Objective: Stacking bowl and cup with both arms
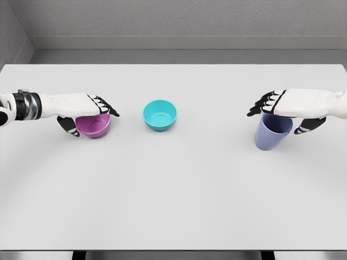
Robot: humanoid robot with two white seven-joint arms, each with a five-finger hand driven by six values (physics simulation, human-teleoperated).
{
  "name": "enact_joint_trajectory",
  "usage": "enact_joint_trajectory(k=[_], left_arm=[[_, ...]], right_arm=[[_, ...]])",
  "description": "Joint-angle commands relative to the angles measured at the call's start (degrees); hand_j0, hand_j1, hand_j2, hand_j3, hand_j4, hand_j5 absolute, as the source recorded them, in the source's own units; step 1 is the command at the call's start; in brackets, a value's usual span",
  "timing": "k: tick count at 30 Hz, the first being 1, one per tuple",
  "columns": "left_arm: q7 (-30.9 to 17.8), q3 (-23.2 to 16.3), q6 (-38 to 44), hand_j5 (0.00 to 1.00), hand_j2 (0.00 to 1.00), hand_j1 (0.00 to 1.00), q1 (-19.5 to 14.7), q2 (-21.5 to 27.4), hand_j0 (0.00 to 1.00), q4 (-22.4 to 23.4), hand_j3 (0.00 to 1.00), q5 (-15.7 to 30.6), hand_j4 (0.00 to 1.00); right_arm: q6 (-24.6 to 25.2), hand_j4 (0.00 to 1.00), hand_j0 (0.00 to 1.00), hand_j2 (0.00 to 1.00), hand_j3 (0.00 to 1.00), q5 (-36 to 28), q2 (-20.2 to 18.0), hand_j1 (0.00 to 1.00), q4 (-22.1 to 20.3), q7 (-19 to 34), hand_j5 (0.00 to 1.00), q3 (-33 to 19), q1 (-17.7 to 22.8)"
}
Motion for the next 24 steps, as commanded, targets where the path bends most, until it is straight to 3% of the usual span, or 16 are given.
enact_joint_trajectory(k=[1,9,17,24], left_arm=[[0.02,-0.14,0.14,1.00,1.00,1.00,0.00,-0.03,1.00,0.15,1.00,0.21,1.00],[0.02,-0.49,0.14,1.00,1.00,1.00,0.00,-0.03,1.00,0.24,1.00,0.21,1.00],[0.02,-0.93,0.14,0.73,0.73,0.73,-0.09,0.06,0.73,0.15,0.73,-0.05,0.73],[0.02,-0.93,0.14,0.67,0.67,0.67,-0.09,-0.03,0.67,0.06,0.67,-0.58,0.67]], right_arm=[[0.15,1.00,1.00,1.00,1.00,-0.29,-0.05,1.00,0.04,-0.02,1.00,-0.08,0.00],[0.15,1.00,1.00,1.00,1.00,-0.20,-0.14,1.00,0.04,-0.02,1.00,-0.26,0.00],[0.15,1.00,1.00,1.00,1.00,-0.20,-0.05,1.00,1.35,-0.02,1.00,-0.35,0.00],[0.15,1.00,1.00,1.00,1.00,-0.20,0.03,1.00,1.35,-0.02,1.00,-0.35,-0.09]])
